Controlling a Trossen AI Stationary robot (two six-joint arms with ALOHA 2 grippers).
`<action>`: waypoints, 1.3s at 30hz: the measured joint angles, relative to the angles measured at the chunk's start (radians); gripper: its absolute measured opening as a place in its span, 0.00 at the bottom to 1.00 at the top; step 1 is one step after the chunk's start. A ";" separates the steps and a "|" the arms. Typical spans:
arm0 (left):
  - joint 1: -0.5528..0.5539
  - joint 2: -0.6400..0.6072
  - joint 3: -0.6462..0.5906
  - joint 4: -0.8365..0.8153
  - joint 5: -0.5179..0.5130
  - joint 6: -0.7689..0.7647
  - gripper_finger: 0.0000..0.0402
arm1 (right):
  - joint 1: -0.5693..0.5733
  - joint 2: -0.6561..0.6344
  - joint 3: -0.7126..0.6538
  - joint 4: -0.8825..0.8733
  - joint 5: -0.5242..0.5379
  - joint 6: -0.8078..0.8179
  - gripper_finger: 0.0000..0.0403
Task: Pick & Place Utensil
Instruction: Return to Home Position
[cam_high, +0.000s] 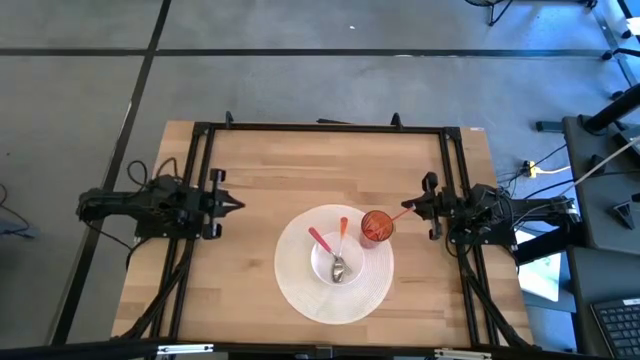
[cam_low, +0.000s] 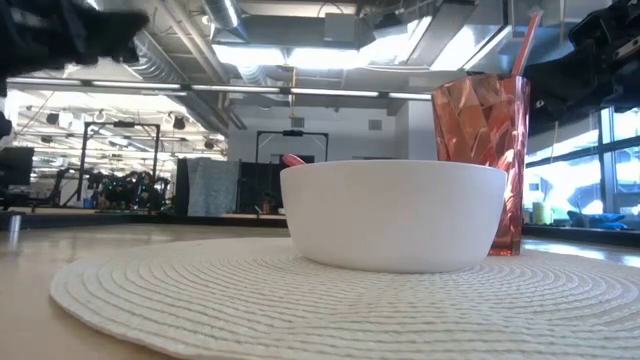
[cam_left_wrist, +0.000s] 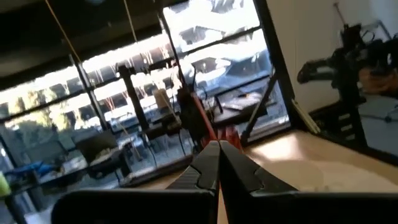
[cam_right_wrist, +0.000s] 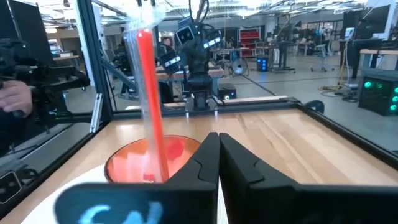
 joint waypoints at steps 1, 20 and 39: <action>0.000 -0.001 -0.010 -0.015 -0.007 0.000 0.00 | 0.000 0.000 0.000 0.000 0.000 -0.002 0.01; 0.024 -0.001 -0.038 -0.125 -0.002 -0.058 0.01 | 0.000 -0.002 0.000 -0.064 0.013 0.015 0.01; 0.024 -0.001 -0.038 -0.135 -0.085 -0.059 0.02 | 0.000 -0.001 0.000 -0.056 0.056 0.012 0.06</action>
